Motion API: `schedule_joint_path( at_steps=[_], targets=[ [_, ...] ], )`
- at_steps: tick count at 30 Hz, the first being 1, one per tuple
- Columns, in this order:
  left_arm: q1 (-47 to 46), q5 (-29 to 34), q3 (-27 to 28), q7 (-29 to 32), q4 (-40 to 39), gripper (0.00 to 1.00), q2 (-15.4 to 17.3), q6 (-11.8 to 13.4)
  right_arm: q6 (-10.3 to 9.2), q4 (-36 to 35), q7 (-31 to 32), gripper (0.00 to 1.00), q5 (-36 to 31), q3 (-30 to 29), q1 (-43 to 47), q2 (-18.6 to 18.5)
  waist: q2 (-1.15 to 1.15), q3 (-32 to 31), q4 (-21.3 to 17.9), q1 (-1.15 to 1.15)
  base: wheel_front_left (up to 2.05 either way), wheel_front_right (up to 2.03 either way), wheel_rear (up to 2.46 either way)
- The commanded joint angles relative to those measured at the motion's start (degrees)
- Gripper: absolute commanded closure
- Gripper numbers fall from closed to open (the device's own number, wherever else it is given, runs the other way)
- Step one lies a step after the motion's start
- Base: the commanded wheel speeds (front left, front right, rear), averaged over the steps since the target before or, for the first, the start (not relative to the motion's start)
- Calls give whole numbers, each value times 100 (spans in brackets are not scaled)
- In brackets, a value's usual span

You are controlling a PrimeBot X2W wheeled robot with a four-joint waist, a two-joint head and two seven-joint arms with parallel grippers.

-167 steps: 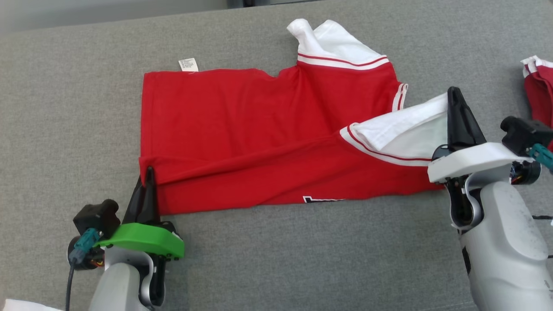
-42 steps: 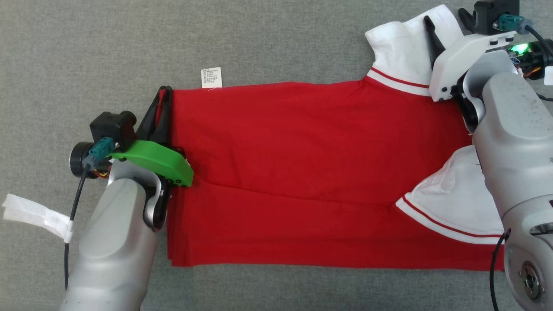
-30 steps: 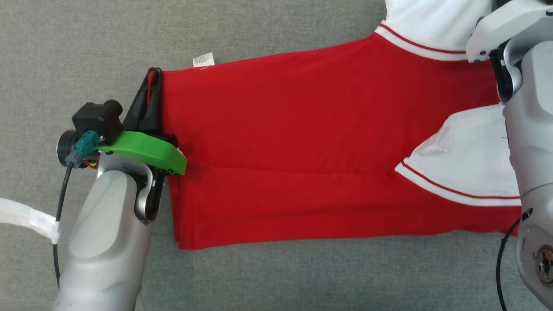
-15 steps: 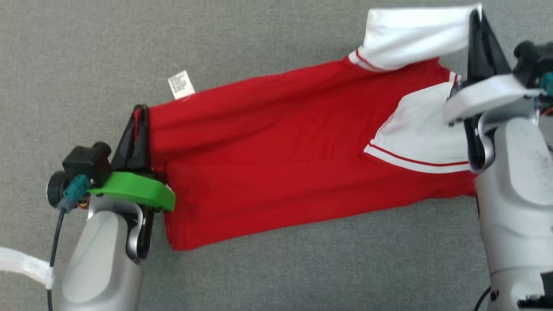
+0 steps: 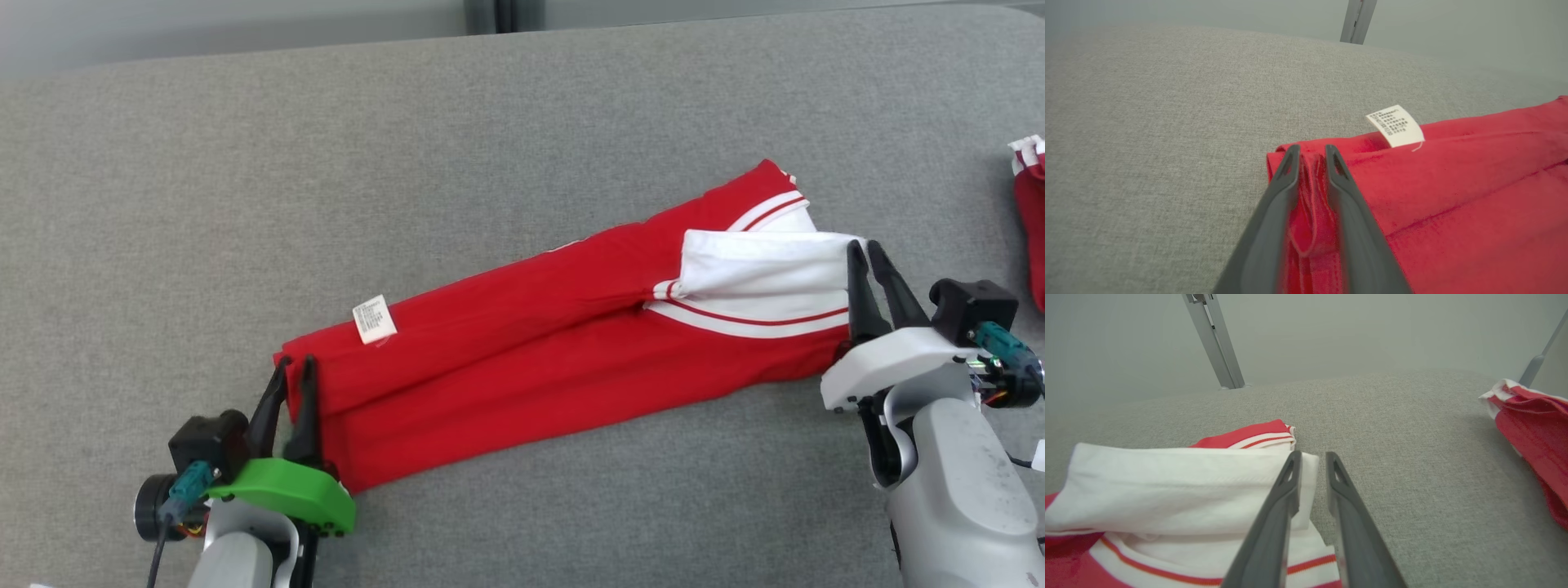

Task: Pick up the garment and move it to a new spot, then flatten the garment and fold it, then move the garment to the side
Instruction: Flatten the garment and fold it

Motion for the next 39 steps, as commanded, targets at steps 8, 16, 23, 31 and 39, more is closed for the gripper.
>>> schedule_joint_path(
  at_steps=[8,16,23,31,39],
  targets=[
    [501,259,279,5,-214,0,-112,-10,-9,-26,-25,0,13,-177,211,-42,0,-144,243,0,0,0,0],
    [361,272,153,4,-357,0,-141,-10,-9,727,98,0,-270,-102,-531,-253,0,-4,526,0,0,0,0],
    [136,68,-121,4,-393,0,-143,-10,-9,2012,618,0,-434,-167,-829,-333,0,150,790,0,0,0,0],
    [295,119,-79,4,-338,0,-142,-10,-11,2693,326,100,22,-12,-492,-385,0,10,627,0,0,0,0],
    [541,227,-96,4,-302,0,-141,-10,-28,2184,0,100,57,-528,-299,-596,0,-403,12,0,0,0,0]
  ],
)
